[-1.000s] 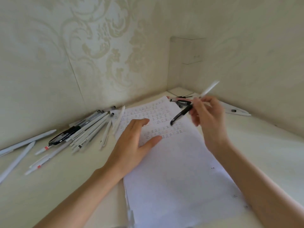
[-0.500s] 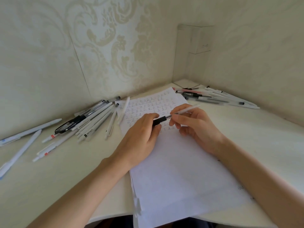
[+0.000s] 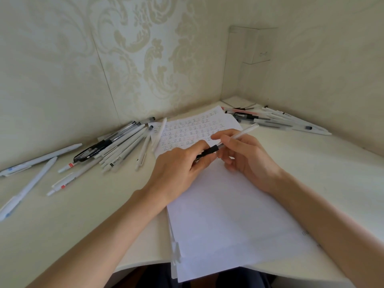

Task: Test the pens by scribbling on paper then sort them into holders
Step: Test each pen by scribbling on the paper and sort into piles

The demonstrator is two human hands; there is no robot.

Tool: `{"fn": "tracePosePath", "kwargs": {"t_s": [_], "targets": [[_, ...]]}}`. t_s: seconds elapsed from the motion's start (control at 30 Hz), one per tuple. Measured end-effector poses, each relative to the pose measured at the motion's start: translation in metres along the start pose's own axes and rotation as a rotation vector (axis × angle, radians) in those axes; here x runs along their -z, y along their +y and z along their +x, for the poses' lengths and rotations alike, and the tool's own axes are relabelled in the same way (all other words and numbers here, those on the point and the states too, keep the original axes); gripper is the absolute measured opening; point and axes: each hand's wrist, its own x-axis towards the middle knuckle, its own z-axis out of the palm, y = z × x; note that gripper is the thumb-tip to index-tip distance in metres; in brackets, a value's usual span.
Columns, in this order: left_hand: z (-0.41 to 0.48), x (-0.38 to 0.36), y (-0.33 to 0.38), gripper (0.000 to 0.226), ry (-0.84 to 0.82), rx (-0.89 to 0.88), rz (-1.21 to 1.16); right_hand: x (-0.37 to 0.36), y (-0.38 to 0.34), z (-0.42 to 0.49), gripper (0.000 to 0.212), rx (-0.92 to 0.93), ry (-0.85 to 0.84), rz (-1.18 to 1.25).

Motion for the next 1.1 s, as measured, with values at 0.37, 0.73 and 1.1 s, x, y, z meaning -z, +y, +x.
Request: {"fn": "tracePosePath", "kwargs": {"t_s": [0.37,0.73,1.1], "targets": [[-0.028,0.036,-0.030,0.056,-0.161,0.149,0.202,-0.015,-0.017,0.008,0.036,0.098,0.263,-0.208],[-0.032,0.026,-0.030,0.053,-0.083,0.187,0.102,-0.062,0.011,0.022,0.031,0.044,0.202,-0.565],[-0.030,0.026,-0.029,0.057,-0.101,0.207,0.108,-0.070,0.012,0.019,0.030,0.114,0.095,-0.618]]}}
